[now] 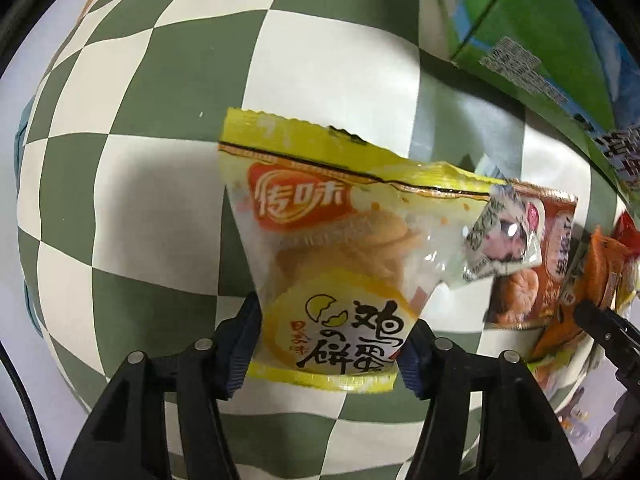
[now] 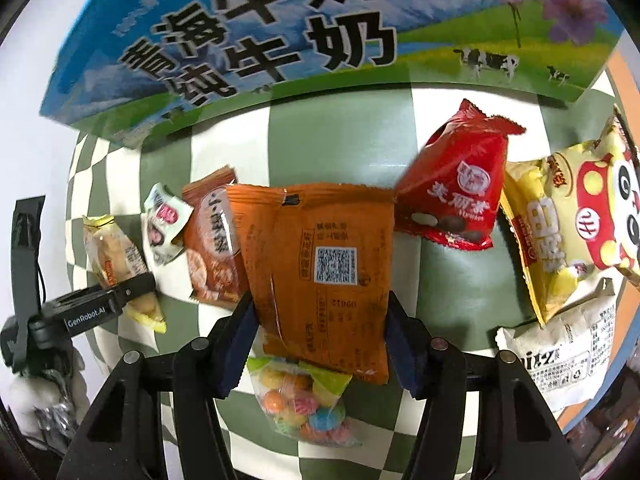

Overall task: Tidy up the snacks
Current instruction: 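Grasp the yellow egg-biscuit bag with left tool while right tool grasps the orange bag, then place both bags into the box in front of the others and release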

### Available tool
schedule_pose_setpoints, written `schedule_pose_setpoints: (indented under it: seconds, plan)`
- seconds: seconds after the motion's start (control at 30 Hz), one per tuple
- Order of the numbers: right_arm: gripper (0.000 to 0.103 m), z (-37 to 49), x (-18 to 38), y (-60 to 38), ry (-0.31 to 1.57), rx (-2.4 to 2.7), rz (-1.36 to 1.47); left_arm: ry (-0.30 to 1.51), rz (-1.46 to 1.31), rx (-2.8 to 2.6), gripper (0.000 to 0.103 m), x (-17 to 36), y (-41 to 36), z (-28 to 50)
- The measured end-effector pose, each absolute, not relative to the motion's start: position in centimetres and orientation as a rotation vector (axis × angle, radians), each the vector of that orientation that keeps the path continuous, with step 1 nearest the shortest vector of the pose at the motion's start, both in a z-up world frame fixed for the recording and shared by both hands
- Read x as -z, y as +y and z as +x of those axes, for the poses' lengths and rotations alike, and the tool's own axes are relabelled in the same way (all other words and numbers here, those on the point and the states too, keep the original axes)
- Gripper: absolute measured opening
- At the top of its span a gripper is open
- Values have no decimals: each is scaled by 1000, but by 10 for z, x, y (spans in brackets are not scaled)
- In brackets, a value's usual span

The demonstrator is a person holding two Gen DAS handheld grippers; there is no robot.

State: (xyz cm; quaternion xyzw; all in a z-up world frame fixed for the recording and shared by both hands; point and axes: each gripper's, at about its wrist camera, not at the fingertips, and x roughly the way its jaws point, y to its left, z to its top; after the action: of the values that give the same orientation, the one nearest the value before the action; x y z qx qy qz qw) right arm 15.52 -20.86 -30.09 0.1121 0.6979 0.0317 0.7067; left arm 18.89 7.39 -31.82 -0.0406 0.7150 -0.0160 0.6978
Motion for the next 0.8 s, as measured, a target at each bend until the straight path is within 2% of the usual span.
schedule_pose_setpoints:
  seconds: [0.13, 0.23, 0.47, 0.7, 0.8]
  plan:
    - [65, 158, 305, -201, 1527, -48, 192, 1533, -61, 16, 56, 308, 72, 182]
    - [61, 152, 297, -191, 1491, -44, 119, 1500, -49, 6, 49, 294, 70, 169]
    - [56, 141, 262, -188, 1418, -86, 144, 1483, -75, 63, 46, 256, 59, 138]
    - [56, 143, 206, -194, 1352, -172, 210, 1364, -149, 201, 45, 171, 39, 124]
    - [56, 148, 174, -199, 1307, -201, 248, 1302, -161, 267, 46, 129, 25, 146]
